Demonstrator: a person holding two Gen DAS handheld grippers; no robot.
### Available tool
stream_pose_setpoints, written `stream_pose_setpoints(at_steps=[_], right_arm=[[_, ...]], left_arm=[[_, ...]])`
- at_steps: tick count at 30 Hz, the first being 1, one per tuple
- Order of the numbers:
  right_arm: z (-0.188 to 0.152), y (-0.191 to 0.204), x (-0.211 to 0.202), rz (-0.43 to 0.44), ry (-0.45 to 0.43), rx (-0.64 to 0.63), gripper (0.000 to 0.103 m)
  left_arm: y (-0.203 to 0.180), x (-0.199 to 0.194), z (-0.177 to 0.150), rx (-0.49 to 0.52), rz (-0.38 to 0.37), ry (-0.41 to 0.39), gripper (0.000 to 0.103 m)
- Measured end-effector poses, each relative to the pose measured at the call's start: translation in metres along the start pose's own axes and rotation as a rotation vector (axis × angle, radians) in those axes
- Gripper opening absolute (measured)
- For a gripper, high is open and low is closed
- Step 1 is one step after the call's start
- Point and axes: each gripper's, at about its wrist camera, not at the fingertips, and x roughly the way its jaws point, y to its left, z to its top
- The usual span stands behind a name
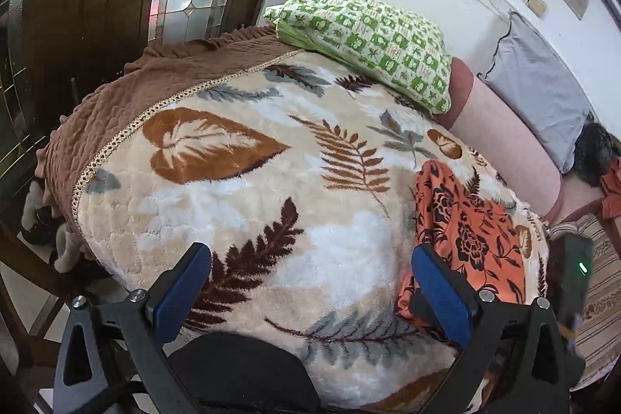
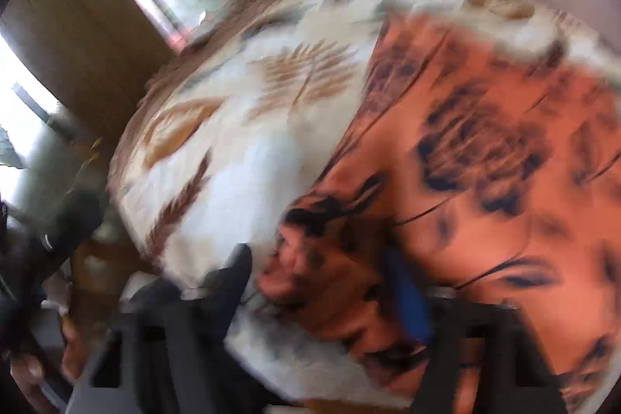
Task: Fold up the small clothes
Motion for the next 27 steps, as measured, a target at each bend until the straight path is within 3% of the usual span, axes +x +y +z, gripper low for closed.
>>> stream_pose_setpoints(at_steps=[2,5,7,10,11,13,15,16,18,21,24,27], right_arm=[[-0.007,-0.006,-0.016,0.069,-0.023,0.032,0.075],[-0.019,-0.033,-0.042,0.133,-0.061,0.150,0.075],[-0.030,-0.052,-0.057,0.142,-0.089,0.214,0.075],[-0.055,-0.081,-0.085,0.171,-0.147,0.315,0.075],[-0.060,-0.089,-0.092,0.173,-0.160,0.337,0.075],[-0.069,-0.106,-0.098,0.179,-0.174,0.386,0.076],[-0.081,-0.130,-0.100,0.203,-0.174,0.469,0.076],[-0.086,-0.140,-0.101,0.233,-0.180,0.515,0.076],[-0.092,-0.155,-0.099,0.305,-0.182,0.581,0.076],[-0.094,-0.167,-0.111,0.369,-0.185,0.594,0.076],[-0.093,-0.177,-0.131,0.386,-0.236,0.580,0.076],[-0.091,-0.208,-0.138,0.361,-0.281,0.640,0.081]], left_arm=[[-0.004,-0.001,0.004,0.001,-0.002,-0.007,0.103],[-0.025,-0.001,0.009,0.023,-0.075,0.002,0.103],[-0.058,-0.003,0.011,0.087,-0.169,0.001,0.103],[-0.099,0.005,0.004,0.214,-0.248,0.007,0.103],[-0.110,0.017,-0.001,0.266,-0.220,0.027,0.103],[-0.117,0.069,-0.018,0.363,0.012,0.141,0.102],[-0.101,0.110,-0.034,0.409,0.171,0.241,0.096],[-0.088,0.113,-0.035,0.357,0.125,0.249,0.097],[-0.083,0.097,-0.026,0.285,0.122,0.227,0.096],[-0.108,0.061,-0.011,0.363,0.134,0.095,0.096],[-0.142,0.039,-0.001,0.412,0.030,0.028,0.096],[-0.188,0.051,-0.002,0.517,-0.084,0.017,0.096]])
